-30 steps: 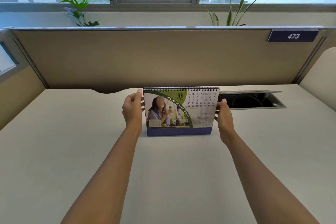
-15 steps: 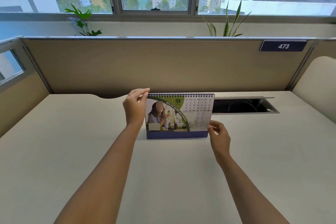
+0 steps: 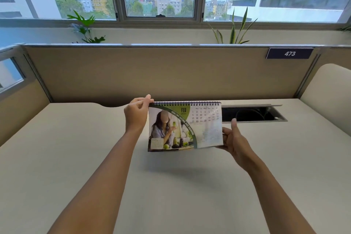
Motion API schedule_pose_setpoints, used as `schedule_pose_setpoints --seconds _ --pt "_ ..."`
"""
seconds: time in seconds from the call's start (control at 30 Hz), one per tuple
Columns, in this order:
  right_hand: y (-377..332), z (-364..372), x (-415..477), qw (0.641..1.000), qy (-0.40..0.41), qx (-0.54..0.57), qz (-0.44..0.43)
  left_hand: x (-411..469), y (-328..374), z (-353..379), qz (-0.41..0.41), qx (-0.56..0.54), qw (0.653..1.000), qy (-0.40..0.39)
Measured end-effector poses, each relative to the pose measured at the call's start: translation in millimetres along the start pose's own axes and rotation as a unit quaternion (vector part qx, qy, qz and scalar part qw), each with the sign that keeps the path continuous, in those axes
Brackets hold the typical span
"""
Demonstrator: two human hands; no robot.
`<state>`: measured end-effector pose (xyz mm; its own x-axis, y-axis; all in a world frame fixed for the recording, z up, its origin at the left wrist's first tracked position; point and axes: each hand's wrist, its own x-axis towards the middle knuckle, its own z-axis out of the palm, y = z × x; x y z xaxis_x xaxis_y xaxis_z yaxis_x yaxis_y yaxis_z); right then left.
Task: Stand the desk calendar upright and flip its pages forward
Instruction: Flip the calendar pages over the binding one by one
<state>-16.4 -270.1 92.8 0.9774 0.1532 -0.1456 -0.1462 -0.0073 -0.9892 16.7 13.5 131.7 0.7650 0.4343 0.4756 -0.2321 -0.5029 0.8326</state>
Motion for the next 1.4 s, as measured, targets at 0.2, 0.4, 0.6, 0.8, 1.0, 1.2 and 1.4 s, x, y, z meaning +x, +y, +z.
schedule_pose_setpoints --seconds 0.2,0.4,0.6,0.8,1.0,1.2,1.4 --pt "-47.8 9.7 6.0 0.976 0.01 0.032 -0.214 3.6 1.0 -5.2 -0.056 -0.05 0.997 -0.011" --pt "-64.1 23.8 45.5 0.872 0.114 -0.39 -0.274 2.1 -1.3 -3.0 -0.037 -0.049 0.998 -0.024" --pt "-51.5 16.9 65.3 0.793 0.135 -0.529 -0.27 4.2 -9.7 -3.6 0.037 -0.008 0.999 -0.027" --pt "-43.7 15.2 69.6 0.77 0.149 -0.551 -0.286 5.1 -14.4 -0.5 0.058 0.03 0.998 -0.017" --pt "-43.7 13.2 73.9 0.743 0.142 -0.594 -0.274 5.2 -15.5 0.6 0.065 0.046 0.997 -0.017" --pt "-28.1 17.9 58.5 0.848 0.247 -0.373 -0.285 4.2 -14.3 -0.4 0.062 0.054 0.996 -0.018" --pt "17.7 21.8 35.4 0.902 0.325 -0.231 -0.169 3.1 -10.5 -0.5 0.057 0.053 0.997 -0.005"
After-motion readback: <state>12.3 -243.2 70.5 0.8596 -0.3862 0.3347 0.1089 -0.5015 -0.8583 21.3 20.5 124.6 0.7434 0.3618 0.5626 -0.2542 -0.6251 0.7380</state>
